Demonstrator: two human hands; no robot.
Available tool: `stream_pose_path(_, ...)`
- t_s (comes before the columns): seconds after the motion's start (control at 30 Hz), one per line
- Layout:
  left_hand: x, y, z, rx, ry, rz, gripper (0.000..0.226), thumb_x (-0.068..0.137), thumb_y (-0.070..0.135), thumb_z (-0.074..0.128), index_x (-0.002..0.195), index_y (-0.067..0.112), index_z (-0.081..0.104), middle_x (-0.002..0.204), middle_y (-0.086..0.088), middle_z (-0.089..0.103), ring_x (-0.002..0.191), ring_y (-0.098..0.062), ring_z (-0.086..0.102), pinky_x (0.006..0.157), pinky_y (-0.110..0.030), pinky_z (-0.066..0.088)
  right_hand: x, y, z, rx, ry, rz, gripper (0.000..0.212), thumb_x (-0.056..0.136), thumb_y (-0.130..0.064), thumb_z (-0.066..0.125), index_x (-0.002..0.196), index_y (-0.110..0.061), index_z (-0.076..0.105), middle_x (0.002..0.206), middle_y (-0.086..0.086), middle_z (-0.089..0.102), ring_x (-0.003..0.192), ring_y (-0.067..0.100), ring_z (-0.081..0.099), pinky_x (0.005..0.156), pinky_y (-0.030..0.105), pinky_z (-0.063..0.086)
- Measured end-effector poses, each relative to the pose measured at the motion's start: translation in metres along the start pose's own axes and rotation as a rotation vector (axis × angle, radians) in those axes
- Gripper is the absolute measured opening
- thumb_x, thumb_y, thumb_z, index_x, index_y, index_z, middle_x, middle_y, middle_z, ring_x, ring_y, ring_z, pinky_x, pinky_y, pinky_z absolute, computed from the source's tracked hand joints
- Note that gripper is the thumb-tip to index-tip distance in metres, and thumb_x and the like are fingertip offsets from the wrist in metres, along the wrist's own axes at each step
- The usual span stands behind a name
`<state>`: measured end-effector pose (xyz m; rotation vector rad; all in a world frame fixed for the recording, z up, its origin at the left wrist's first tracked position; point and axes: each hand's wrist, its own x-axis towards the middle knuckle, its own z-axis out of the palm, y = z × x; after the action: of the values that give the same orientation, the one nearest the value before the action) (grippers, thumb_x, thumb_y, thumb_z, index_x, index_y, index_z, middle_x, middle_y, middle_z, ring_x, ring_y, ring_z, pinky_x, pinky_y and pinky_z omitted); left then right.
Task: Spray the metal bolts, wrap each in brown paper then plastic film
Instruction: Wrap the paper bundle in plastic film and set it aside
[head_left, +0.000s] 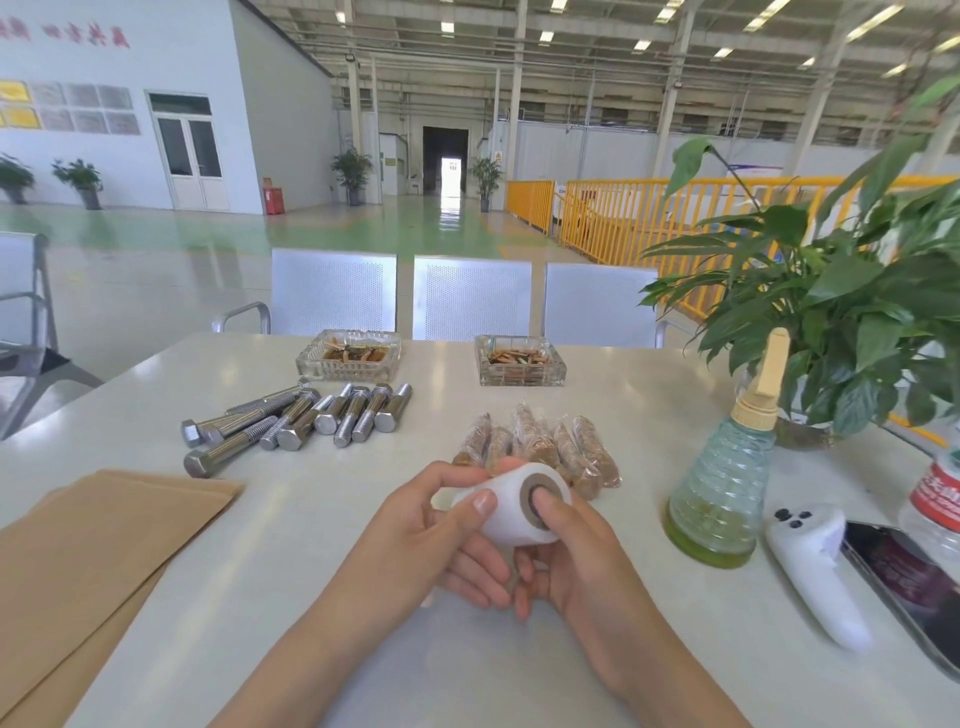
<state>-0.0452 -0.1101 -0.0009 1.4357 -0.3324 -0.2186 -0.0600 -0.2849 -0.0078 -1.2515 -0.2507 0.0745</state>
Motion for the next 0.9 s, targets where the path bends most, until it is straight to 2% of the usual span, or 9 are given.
stream_pose_path(0.13, 0.0, -0.004, 0.0, 0.206, 0.069, 0.132, 0.024, 0.087, 0.051, 0.072, 0.104, 0.034, 0.067, 0.064, -0.017, 0.07, 0.049, -0.029, 0.065, 0.053, -0.03, 0.053, 0.002, 0.005, -0.001, -0.193, 0.16, -0.109, 0.039, 0.092, -0.054, 0.049, 0.103, -0.026, 0.075, 0.06, 0.007, 0.049, 0.046, 0.019, 0.043, 0.04, 0.03, 0.04)
stream_pose_path(0.2, -0.004, -0.006, -0.001, 0.391, 0.146, 0.269, 0.032, 0.081, 0.053, 0.076, 0.105, 0.033, 0.07, 0.062, -0.002, 0.067, 0.049, -0.017, 0.059, 0.054, -0.023, 0.047, 0.002, 0.007, -0.003, -0.296, 0.29, -0.174, 0.05, 0.089, -0.064, 0.042, 0.099, -0.028, 0.075, 0.055, 0.001, 0.053, 0.046, 0.013, 0.046, 0.042, 0.027, 0.038)
stream_pose_path(0.27, -0.005, -0.006, 0.0, 0.487, 0.159, 0.379, 0.038, 0.078, 0.047, 0.078, 0.112, 0.032, 0.071, 0.074, 0.006, 0.064, 0.059, -0.011, 0.059, 0.056, -0.024, 0.046, 0.001, 0.009, -0.004, -0.345, 0.37, -0.225, 0.067, 0.084, -0.073, 0.039, 0.094, -0.018, 0.075, 0.068, 0.002, 0.068, 0.06, 0.012, 0.058, 0.054, 0.025, 0.044)
stream_pose_path(0.37, -0.005, -0.005, 0.005, 0.528, 0.075, 0.417, 0.05, 0.08, 0.037, 0.076, 0.128, 0.038, 0.064, 0.101, 0.005, 0.061, 0.079, -0.02, 0.064, 0.061, -0.032, 0.054, 0.001, 0.013, -0.005, -0.395, 0.364, -0.192, 0.084, 0.082, -0.083, 0.034, 0.092, -0.01, 0.074, 0.085, 0.009, 0.076, 0.085, 0.03, 0.071, 0.077, 0.045, 0.056)
stream_pose_path(0.47, -0.003, -0.006, 0.008, 0.517, 0.008, 0.39, 0.048, 0.084, 0.038, 0.069, 0.131, 0.043, 0.063, 0.103, 0.004, 0.057, 0.075, -0.015, 0.059, 0.062, -0.024, 0.049, 0.002, 0.013, -0.005, -0.441, 0.313, -0.122, 0.099, 0.076, -0.098, 0.026, 0.095, -0.014, 0.077, 0.088, 0.007, 0.079, 0.088, 0.029, 0.073, 0.082, 0.049, 0.056)
stream_pose_path(0.6, 0.002, -0.007, 0.005, 0.413, 0.026, 0.365, 0.037, 0.089, 0.037, 0.064, 0.126, 0.036, 0.07, 0.08, 0.003, 0.053, 0.063, -0.016, 0.057, 0.057, -0.03, 0.052, 0.009, 0.019, -0.006, -0.38, 0.219, -0.107, 0.072, 0.083, -0.089, 0.028, 0.116, -0.042, 0.072, 0.107, -0.008, 0.078, 0.106, 0.011, 0.072, 0.094, 0.04, 0.053)
stream_pose_path(0.7, 0.007, -0.008, 0.003, 0.318, 0.036, 0.33, 0.036, 0.088, 0.039, 0.065, 0.122, 0.033, 0.073, 0.076, 0.001, 0.055, 0.058, -0.021, 0.06, 0.055, -0.033, 0.054, 0.023, 0.022, -0.003, -0.38, 0.242, -0.1, 0.036, 0.085, -0.07, 0.039, 0.107, -0.056, 0.065, 0.111, -0.007, 0.075, 0.107, 0.013, 0.069, 0.102, 0.046, 0.051)
stream_pose_path(0.77, 0.008, -0.009, 0.002, 0.273, 0.017, 0.315, 0.036, 0.087, 0.039, 0.067, 0.121, 0.032, 0.074, 0.074, 0.005, 0.056, 0.058, -0.02, 0.06, 0.056, -0.033, 0.055, 0.026, 0.023, -0.001, -0.364, 0.263, -0.101, 0.037, 0.083, -0.067, 0.039, 0.103, -0.051, 0.067, 0.11, -0.002, 0.074, 0.106, 0.022, 0.07, 0.102, 0.048, 0.051)
stream_pose_path(0.9, 0.01, -0.011, 0.004, 0.192, -0.012, 0.292, 0.035, 0.084, 0.036, 0.066, 0.118, 0.031, 0.076, 0.073, 0.005, 0.055, 0.058, -0.017, 0.058, 0.055, -0.031, 0.054, 0.017, 0.022, -0.005, -0.363, 0.175, -0.107, 0.084, 0.08, -0.084, 0.031, 0.113, -0.018, 0.07, 0.096, 0.012, 0.077, 0.098, 0.031, 0.074, 0.093, 0.052, 0.056)
